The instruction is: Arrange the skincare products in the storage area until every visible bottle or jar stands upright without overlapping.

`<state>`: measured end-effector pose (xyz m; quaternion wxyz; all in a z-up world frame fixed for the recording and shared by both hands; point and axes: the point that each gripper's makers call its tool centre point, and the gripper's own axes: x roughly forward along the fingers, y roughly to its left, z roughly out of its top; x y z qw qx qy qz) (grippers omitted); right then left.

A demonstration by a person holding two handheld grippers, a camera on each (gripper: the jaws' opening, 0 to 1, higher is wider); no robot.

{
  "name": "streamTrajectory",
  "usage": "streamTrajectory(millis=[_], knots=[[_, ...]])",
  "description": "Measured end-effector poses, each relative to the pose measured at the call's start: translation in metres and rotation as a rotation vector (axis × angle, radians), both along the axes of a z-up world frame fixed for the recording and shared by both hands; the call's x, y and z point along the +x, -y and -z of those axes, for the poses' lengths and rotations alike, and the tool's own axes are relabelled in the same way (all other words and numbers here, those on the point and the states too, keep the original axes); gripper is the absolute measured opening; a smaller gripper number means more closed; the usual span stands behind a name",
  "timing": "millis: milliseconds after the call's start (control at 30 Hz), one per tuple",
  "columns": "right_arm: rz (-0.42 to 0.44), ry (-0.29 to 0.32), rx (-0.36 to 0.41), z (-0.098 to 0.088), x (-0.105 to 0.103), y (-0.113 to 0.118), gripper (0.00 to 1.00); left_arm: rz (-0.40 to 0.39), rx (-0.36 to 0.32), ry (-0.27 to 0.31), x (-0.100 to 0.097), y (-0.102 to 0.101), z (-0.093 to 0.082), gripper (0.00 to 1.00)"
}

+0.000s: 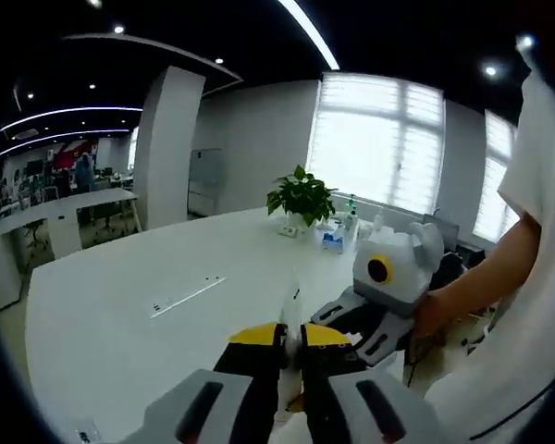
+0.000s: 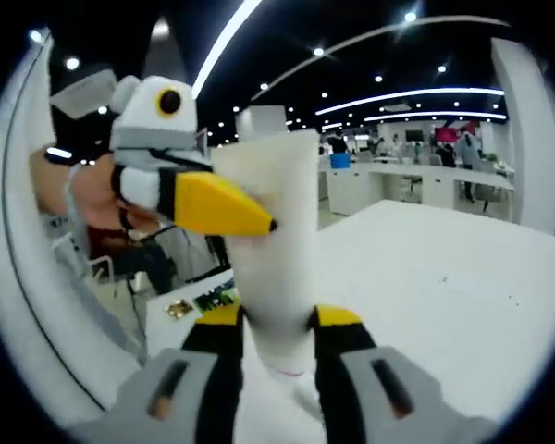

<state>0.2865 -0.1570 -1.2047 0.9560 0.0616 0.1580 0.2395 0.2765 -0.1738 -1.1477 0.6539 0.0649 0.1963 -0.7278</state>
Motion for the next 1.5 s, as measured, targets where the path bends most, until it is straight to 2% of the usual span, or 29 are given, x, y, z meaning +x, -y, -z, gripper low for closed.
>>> streamTrajectory(millis=[133,167,233,333,433,633,700,800,967,1067,1100,1167,1233,1300,1333,1500], knots=[[-0.062,-0.003,0.011,-0.002,-0.007,-0.006,0.25,0.045,-0.007,-0.017,-0.004,-0.008,-0.003,0.05],[-0.103,0.002,0.027,-0.006,-0.012,-0.011,0.25,0.064,-0.017,-0.048,-0.007,-0.010,-0.006,0.04],[-0.153,0.001,0.049,-0.009,-0.018,-0.016,0.24,0.105,-0.034,-0.062,-0.010,-0.014,-0.011,0.04],[-0.175,0.010,0.056,-0.015,-0.022,-0.018,0.23,0.137,-0.046,-0.086,-0.012,-0.019,-0.016,0.04],[-0.217,0.007,0.106,-0.021,-0.028,-0.023,0.22,0.189,-0.075,-0.107,-0.018,-0.023,-0.022,0.04],[-0.314,-0.010,0.149,-0.029,-0.042,-0.037,0.21,0.309,-0.102,-0.105,-0.041,-0.027,-0.029,0.03],[-0.338,-0.012,0.141,-0.031,-0.047,-0.041,0.21,0.349,-0.126,-0.105,-0.049,-0.029,-0.033,0.03],[-0.365,-0.007,0.138,-0.034,-0.052,-0.043,0.18,0.348,-0.155,-0.109,-0.051,-0.030,-0.037,0.04],[-0.355,0.001,0.091,-0.034,-0.052,-0.041,0.14,0.307,-0.180,-0.127,-0.049,-0.032,-0.036,0.08],[-0.352,-0.013,0.057,-0.028,-0.051,-0.042,0.12,0.238,-0.156,-0.155,-0.045,-0.034,-0.031,0.13],[-0.349,-0.014,0.052,-0.026,-0.050,-0.041,0.12,0.245,-0.164,-0.146,-0.046,-0.036,-0.031,0.17],[-0.335,-0.019,0.059,-0.024,-0.048,-0.038,0.12,0.202,-0.182,-0.162,-0.044,-0.038,-0.034,0.31],[-0.330,-0.014,0.069,-0.023,-0.046,-0.036,0.12,0.169,-0.180,-0.159,-0.041,-0.042,-0.033,0.40],[-0.331,-0.008,0.053,-0.023,-0.041,-0.031,0.12,0.105,-0.167,-0.092,-0.032,-0.048,-0.026,0.41],[-0.332,-0.007,0.048,-0.022,-0.040,-0.030,0.12,0.094,-0.160,-0.093,-0.032,-0.050,-0.024,0.41],[-0.328,0.014,0.018,-0.018,-0.019,-0.013,0.12,-0.080,-0.159,-0.096,-0.016,-0.072,-0.015,0.42]])
